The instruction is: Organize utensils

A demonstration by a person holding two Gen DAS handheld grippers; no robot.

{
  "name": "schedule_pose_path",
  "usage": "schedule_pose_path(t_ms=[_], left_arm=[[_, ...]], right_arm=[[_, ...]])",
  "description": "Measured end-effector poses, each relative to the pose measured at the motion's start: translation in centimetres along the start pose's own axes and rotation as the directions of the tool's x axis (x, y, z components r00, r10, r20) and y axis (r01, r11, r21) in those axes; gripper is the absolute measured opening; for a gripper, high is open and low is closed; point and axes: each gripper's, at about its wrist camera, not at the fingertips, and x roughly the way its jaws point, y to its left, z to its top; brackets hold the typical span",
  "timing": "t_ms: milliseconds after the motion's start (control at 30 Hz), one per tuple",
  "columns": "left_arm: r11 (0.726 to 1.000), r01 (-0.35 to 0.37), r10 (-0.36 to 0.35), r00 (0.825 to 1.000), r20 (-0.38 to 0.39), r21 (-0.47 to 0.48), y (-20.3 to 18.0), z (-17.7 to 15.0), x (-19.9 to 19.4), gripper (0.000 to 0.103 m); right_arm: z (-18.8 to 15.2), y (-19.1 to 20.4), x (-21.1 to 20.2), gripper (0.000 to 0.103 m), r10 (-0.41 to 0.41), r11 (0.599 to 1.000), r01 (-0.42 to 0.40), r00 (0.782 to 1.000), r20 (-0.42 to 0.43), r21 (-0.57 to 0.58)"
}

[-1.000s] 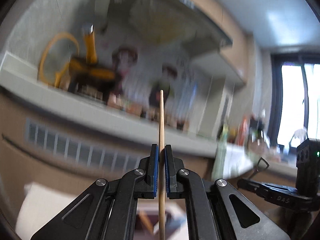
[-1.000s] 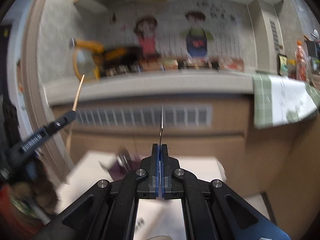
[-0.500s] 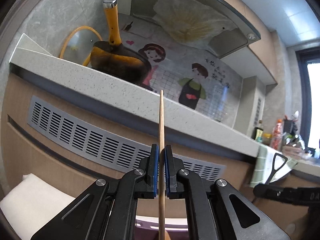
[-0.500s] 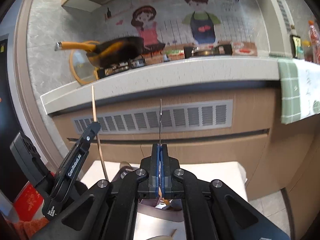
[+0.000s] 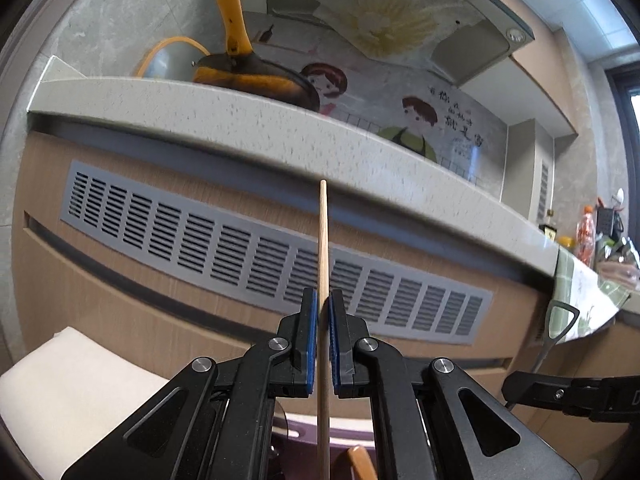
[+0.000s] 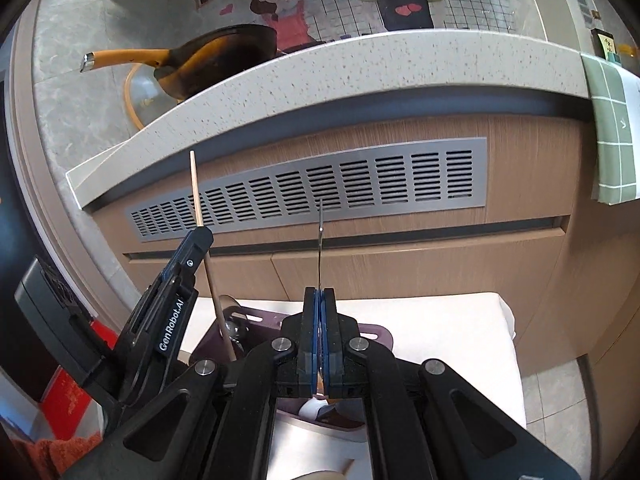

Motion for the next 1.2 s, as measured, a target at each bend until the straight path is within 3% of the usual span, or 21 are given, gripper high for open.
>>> schedule_pose_path(t_ms=[133, 200, 267, 300, 333, 467, 567, 633, 800, 933, 967, 1033, 1133, 1200], left_arm=[[1.0, 0.01, -0.01, 0.999, -0.049, -0.003, 0.6, -1.2, 0.2, 0.006], [0.999, 0.052, -0.053, 0.994, -0.091, -0.013, 1.2, -1.5, -0.4, 0.008], [0.993, 0.111, -0.114, 0.985, -0.13, -0.028, 1.6, -1.2, -1.5, 0.022], [0.991, 0.127, -0.13, 0.98, -0.15, -0.03, 1.9, -1.0, -2.3, 0.038], [0.99, 0.135, -0.139, 0.977, -0.159, -0.035, 2.1, -0.8, -2.8, 0.048], [0.986, 0.147, -0.16, 0.968, -0.192, -0.081, 3.6, 0.8, -5.6, 0.049], [0.989, 0.119, -0.138, 0.963, -0.234, -0.093, 4.6, 1.9, -7.7, 0.051], [0.99, 0.109, -0.129, 0.95, -0.284, -0.088, 5.4, 2.2, -9.1, 0.051], [0.996, 0.081, -0.088, 0.924, -0.372, -0.032, 6.9, 1.8, -12.3, 0.053], [0.999, 0.04, -0.032, 0.88, -0.474, 0.007, 8.3, 0.4, -13.6, 0.053], [1.0, 0.025, -0.015, 0.867, -0.499, 0.012, 8.6, -0.1, -13.7, 0.053], [1.0, 0.0, 0.015, 0.833, -0.553, 0.027, 9.2, -1.1, -13.7, 0.053], [0.998, -0.016, 0.045, 0.794, -0.606, 0.054, 9.9, -2.6, -14.0, 0.053], [0.997, -0.02, 0.058, 0.781, -0.622, 0.069, 10.1, -3.3, -14.3, 0.053]], right_arm=[[-0.8, -0.3, 1.5, 0.002, 0.002, 1.0, -0.002, 0.999, -0.035, 0.007], [-1.4, -0.4, 2.3, 0.003, 0.003, 1.0, -0.003, 0.998, -0.058, 0.007], [-2.1, -0.4, 2.9, 0.008, 0.019, 1.0, -0.019, 0.995, -0.099, 0.002], [-2.5, -0.3, 3.0, 0.008, 0.011, 1.0, -0.011, 0.993, -0.114, 0.0], [-2.9, 0.0, 2.8, 0.008, -0.006, 1.0, 0.005, 0.993, -0.116, -0.014], [-3.4, 1.2, 1.1, 0.021, -0.072, 0.996, 0.066, 0.993, -0.097, -0.063], [-3.6, 1.9, -0.2, 0.021, -0.098, 0.992, 0.091, 0.991, -0.086, -0.084], [-3.7, 2.3, -1.4, 0.022, -0.109, 0.991, 0.102, 0.991, -0.078, -0.083], [-4.7, 3.0, -6.1, 0.023, -0.128, 0.986, 0.13, 0.991, 0.029, -0.105], [-5.8, 3.5, -9.4, 0.024, -0.137, 0.983, 0.144, 0.988, 0.065, -0.112], [-6.2, 3.6, -9.8, 0.029, -0.144, 0.982, 0.15, 0.988, 0.06, -0.112], [-7.5, 3.6, -9.8, 0.036, -0.163, 0.981, 0.164, 0.986, 0.019, -0.105], [-10.5, 3.3, -8.3, 0.036, -0.202, 0.975, 0.193, 0.976, -0.082, -0.108], [-12.9, 2.9, -6.8, 0.036, -0.227, 0.972, 0.213, 0.962, -0.154, -0.101]])
